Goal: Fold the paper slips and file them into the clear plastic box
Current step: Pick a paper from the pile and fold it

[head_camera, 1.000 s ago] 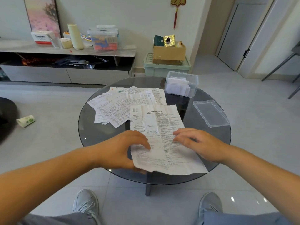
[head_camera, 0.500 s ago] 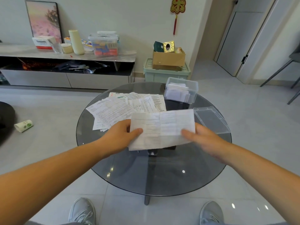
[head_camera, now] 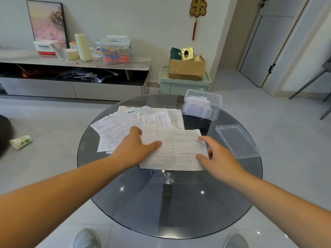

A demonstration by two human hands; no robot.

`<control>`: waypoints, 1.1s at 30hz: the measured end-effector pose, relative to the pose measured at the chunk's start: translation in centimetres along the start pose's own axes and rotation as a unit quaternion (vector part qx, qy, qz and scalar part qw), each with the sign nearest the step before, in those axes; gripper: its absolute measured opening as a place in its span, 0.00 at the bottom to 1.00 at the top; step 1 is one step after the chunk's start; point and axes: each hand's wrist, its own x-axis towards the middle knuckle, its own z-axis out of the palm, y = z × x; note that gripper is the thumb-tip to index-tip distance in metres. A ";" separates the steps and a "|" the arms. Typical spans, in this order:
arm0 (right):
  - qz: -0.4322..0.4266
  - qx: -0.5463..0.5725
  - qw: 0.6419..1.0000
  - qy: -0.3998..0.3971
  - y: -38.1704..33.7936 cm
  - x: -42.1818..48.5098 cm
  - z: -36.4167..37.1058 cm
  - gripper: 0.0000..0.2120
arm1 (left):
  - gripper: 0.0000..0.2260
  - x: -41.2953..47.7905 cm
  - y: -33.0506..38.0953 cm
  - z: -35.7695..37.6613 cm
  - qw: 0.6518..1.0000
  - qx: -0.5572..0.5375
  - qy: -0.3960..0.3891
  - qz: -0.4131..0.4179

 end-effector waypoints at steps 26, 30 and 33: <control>-0.182 -0.297 0.918 -0.189 0.8 -0.8 0.8 0.38 | 0.26 -1.1 -2.0 1.0 0.835 0.404 -0.232 0.294; -0.167 -0.292 0.921 -0.198 0.8 -1.4 -0.1 0.39 | 0.29 -1.4 -1.9 0.8 0.839 0.402 -0.238 0.280; -0.168 -0.289 0.922 -0.198 0.7 -1.9 -0.3 0.41 | 0.29 -2.1 -1.4 0.6 0.848 0.387 -0.239 0.271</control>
